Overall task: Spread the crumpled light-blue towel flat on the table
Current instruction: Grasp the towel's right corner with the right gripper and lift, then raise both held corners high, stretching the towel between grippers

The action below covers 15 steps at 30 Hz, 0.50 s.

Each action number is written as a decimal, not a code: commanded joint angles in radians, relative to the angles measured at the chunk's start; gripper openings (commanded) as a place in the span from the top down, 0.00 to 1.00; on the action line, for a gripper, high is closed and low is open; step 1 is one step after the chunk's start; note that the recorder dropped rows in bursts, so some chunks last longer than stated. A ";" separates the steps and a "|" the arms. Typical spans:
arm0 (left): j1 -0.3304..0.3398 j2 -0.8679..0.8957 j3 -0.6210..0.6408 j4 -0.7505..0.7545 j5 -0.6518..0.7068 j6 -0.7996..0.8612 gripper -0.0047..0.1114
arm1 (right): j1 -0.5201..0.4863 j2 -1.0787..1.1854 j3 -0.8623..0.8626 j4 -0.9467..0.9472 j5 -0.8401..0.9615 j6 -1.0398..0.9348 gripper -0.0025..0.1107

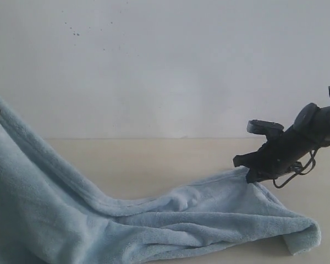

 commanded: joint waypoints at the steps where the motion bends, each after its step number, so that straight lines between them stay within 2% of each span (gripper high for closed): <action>1: 0.000 0.002 0.004 0.038 0.078 -0.016 0.93 | -0.012 -0.052 0.001 -0.007 -0.021 0.021 0.98; 15: 0.000 -0.058 0.004 0.048 0.077 -0.020 0.93 | -0.067 -0.315 0.001 -0.172 0.109 0.014 0.98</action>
